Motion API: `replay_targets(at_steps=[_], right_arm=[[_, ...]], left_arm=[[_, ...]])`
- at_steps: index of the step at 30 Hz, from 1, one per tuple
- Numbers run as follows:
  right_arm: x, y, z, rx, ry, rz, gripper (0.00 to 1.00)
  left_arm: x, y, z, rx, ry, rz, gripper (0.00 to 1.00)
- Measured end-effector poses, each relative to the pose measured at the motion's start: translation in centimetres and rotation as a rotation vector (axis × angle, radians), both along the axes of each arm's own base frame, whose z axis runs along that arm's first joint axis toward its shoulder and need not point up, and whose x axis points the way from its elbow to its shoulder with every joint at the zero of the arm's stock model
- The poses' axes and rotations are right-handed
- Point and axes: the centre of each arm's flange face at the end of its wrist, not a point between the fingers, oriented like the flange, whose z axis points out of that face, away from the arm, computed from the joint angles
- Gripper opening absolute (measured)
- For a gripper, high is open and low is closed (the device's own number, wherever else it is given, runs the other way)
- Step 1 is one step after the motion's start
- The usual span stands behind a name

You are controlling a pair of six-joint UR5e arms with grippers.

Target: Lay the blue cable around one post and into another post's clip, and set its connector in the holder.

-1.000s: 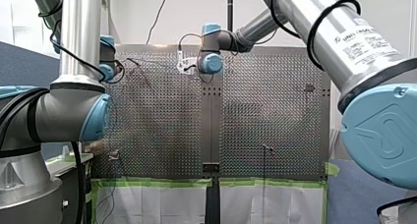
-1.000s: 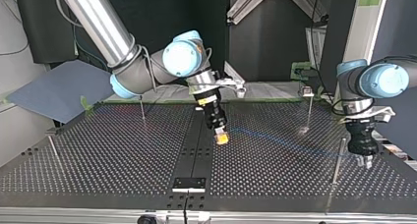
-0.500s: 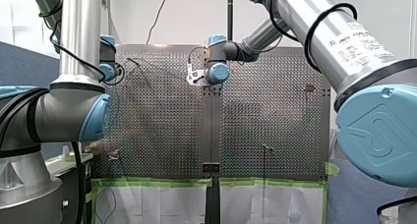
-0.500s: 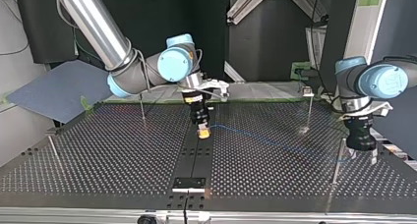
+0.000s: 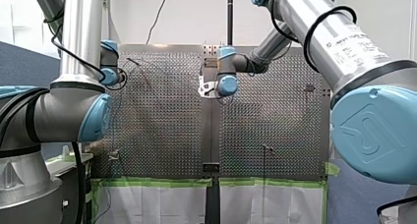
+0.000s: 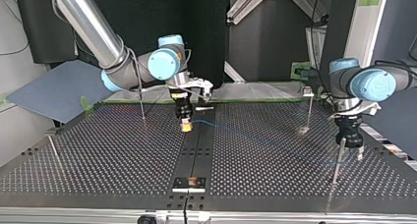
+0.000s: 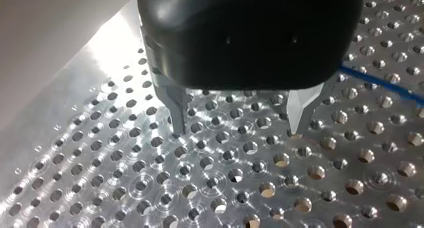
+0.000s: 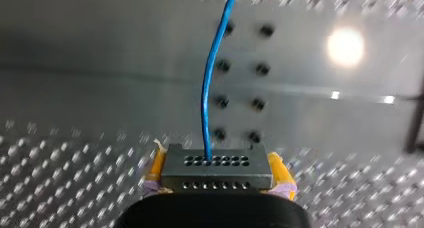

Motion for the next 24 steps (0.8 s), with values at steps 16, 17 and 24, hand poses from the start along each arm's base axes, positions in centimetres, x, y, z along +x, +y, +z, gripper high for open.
replay_targets(at_steps=[16,17,24], right_arm=[[-6.2,-2.7,-4.9,0.027,-0.002,-0.183,0.00],[-6.6,-2.9,-5.2,0.028,-0.004,-0.195,0.00],[-10.5,-4.5,-7.4,0.029,-0.013,-0.310,0.00]], left_arm=[[0.6,0.2,-0.9,-0.006,0.009,0.002,0.99],[0.6,0.2,-1.0,-0.006,0.011,0.001,0.99],[0.8,0.0,-1.6,-0.006,0.022,-0.003,0.99]])
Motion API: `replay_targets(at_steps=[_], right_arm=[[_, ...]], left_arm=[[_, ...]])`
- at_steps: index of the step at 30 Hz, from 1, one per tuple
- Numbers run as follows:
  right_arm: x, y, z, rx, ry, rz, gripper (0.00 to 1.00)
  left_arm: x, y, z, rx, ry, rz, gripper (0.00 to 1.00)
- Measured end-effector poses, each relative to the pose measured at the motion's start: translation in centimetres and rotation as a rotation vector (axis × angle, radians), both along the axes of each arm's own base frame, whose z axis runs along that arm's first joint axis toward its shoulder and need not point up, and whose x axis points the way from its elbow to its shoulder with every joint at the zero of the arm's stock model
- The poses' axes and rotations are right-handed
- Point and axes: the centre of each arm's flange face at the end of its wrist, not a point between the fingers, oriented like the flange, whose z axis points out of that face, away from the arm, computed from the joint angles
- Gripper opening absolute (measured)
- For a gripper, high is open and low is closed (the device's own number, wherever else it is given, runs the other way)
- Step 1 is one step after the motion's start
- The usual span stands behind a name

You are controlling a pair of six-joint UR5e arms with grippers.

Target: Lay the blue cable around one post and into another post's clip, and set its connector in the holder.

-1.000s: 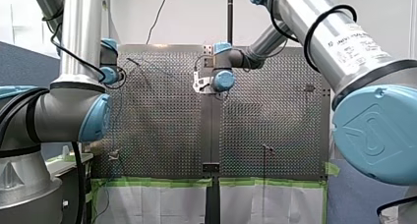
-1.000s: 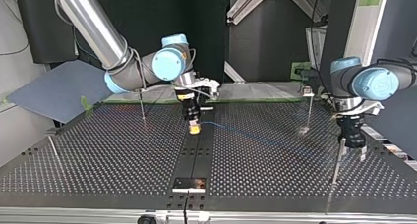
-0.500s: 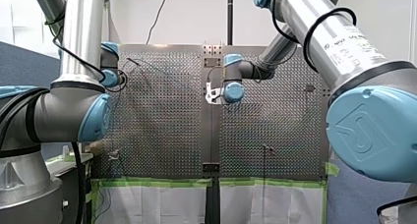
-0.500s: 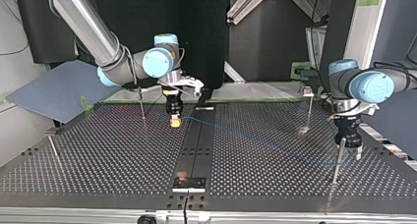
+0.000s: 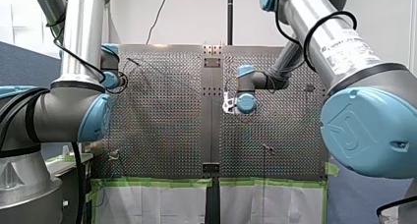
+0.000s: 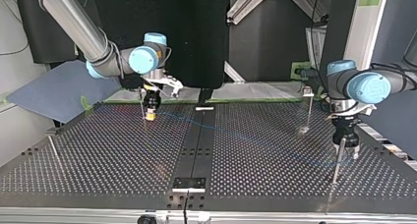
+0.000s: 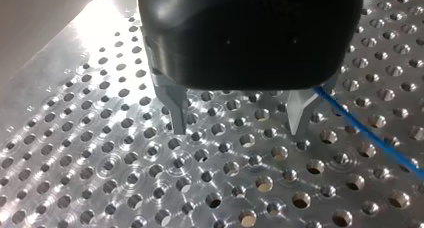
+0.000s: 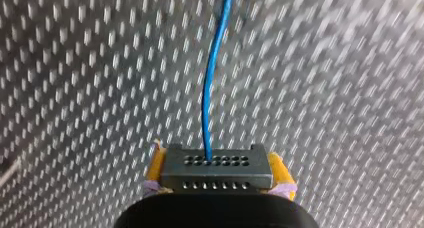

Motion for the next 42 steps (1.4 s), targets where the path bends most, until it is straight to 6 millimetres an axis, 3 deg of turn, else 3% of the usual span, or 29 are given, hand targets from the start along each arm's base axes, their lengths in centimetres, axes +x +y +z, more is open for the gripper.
replay_targets(at_steps=[10,22,26,32,42], right_arm=[[-6.4,-2.4,-3.3,0.007,-0.039,-0.099,0.00],[-13.4,-3.7,-6.8,0.014,-0.042,-0.185,0.00],[-15.7,-3.7,-8.0,0.031,-0.037,-0.213,0.00],[-19.3,-3.3,-11.6,0.082,-0.036,-0.256,0.00],[-23.2,-0.7,-17.6,0.186,-0.036,-0.281,0.00]], left_arm=[[0.0,-0.1,-0.1,0.001,0.001,-0.001,0.99],[0.0,-0.3,-0.1,0.002,0.003,-0.003,0.99],[0.0,-0.3,-0.1,0.003,0.003,-0.004,0.99],[0.0,-0.5,-0.1,0.003,0.004,-0.006,0.99],[0.0,-0.5,-0.2,0.003,0.007,-0.004,0.99]])
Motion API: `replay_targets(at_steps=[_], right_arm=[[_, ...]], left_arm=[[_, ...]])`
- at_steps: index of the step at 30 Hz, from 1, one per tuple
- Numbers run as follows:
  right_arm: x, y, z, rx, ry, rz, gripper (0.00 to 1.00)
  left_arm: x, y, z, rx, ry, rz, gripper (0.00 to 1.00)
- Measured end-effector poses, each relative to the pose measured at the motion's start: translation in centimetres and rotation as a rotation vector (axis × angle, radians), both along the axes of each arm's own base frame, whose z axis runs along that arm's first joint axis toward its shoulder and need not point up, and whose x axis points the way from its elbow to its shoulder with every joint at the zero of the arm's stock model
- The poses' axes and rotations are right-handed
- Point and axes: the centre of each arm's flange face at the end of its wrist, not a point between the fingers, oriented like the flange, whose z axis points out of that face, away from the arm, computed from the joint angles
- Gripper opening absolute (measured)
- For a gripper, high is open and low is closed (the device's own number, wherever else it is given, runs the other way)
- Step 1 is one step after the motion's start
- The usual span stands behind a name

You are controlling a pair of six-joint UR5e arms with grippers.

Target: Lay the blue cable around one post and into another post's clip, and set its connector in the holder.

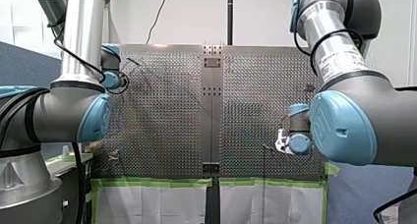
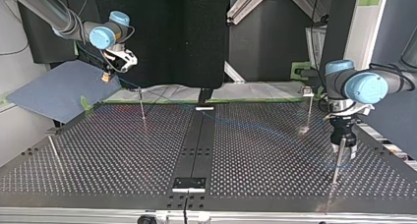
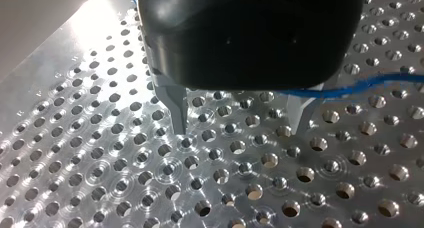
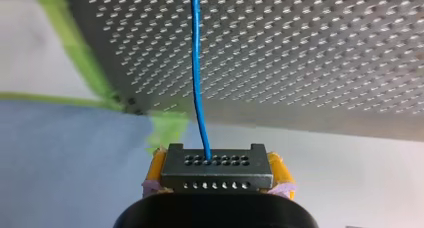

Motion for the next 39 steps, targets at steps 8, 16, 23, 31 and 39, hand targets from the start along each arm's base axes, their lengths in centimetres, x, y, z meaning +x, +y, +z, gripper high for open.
replay_targets(at_steps=[8,16,23,31,39], right_arm=[[-1.5,1.8,-3.5,0.052,-0.002,0.019,0.00],[-2.3,1.3,-4.0,0.045,-0.012,0.054,0.00],[-2.9,0.5,-5.7,0.027,-0.035,0.087,0.00],[-3.3,-1.6,-6.3,-0.018,-0.034,0.135,0.00],[-3.4,-3.1,-5.7,-0.080,-0.042,0.199,0.00]], left_arm=[[0.0,0.0,0.0,0.003,0.002,0.002,0.99],[0.0,0.0,0.0,0.004,0.002,0.003,0.99],[0.0,0.0,0.0,0.005,0.002,0.003,0.99],[0.0,-0.1,0.0,0.004,0.004,0.002,0.99],[-0.1,-0.3,-0.1,0.007,0.011,0.003,0.99]])
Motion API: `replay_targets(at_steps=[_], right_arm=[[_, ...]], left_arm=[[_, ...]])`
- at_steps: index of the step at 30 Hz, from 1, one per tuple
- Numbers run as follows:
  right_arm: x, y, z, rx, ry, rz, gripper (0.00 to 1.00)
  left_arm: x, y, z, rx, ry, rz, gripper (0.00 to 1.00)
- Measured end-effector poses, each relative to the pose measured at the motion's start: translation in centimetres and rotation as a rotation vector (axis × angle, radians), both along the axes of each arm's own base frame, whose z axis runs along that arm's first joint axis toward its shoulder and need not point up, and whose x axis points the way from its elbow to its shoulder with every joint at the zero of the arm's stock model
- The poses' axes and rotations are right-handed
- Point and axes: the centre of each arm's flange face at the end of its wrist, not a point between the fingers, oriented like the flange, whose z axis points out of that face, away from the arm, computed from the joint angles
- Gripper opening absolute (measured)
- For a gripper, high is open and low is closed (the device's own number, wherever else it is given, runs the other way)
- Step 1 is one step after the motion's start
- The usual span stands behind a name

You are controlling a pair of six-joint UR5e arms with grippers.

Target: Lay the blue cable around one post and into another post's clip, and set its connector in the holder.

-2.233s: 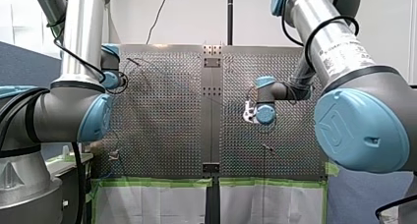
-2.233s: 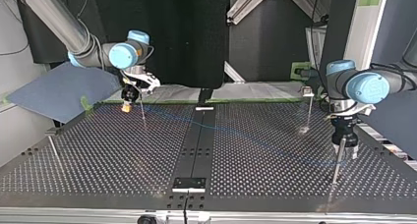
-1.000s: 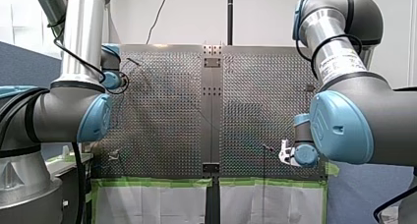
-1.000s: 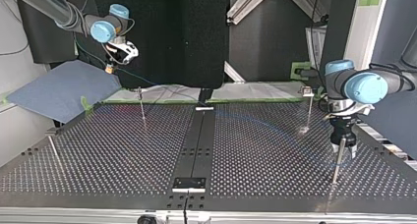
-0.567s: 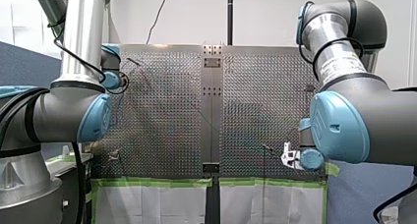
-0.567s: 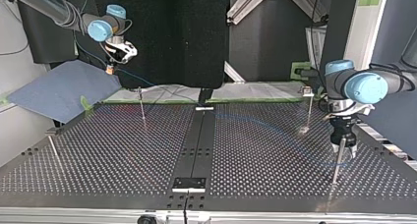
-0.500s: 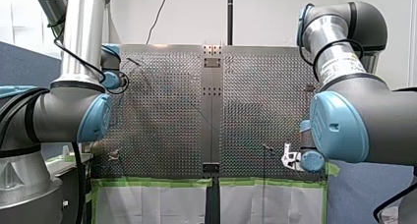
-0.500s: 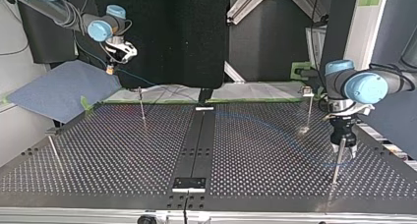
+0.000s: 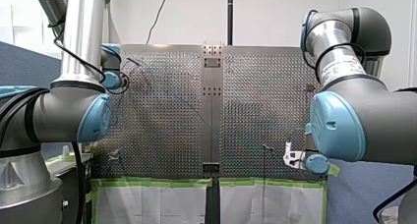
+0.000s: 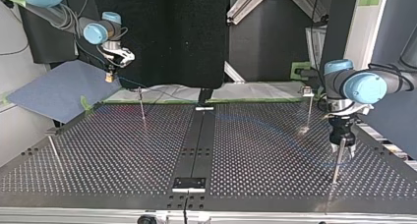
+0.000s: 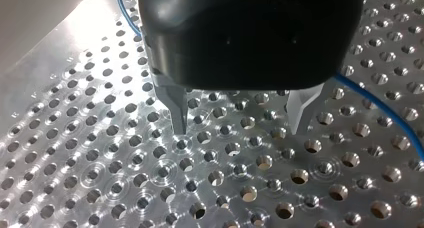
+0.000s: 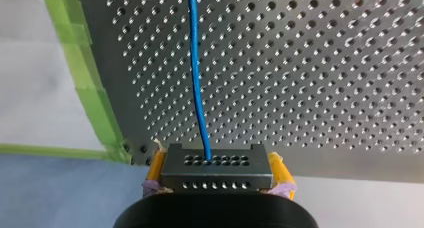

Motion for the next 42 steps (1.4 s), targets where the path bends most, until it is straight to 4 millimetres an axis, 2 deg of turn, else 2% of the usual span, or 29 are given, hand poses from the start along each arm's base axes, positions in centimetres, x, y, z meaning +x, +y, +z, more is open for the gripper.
replay_targets(at_steps=[9,21,29,42], right_arm=[[-0.3,-0.2,-0.1,0.004,0.013,0.065,0.00],[1.0,0.5,-0.2,0.018,0.015,0.178,0.00],[1.7,0.8,-0.2,0.021,0.001,0.245,0.00],[2.4,1.1,-0.2,0.025,-0.018,0.307,0.00]], left_arm=[[-0.4,-0.2,-0.4,-0.011,0.038,0.013,0.99],[-0.8,-0.7,-0.9,-0.072,0.060,0.009,0.99],[-1.4,-1.0,-2.2,-0.140,0.070,-0.029,0.99],[-3.4,-0.9,-5.6,-0.244,0.052,-0.071,0.99]])
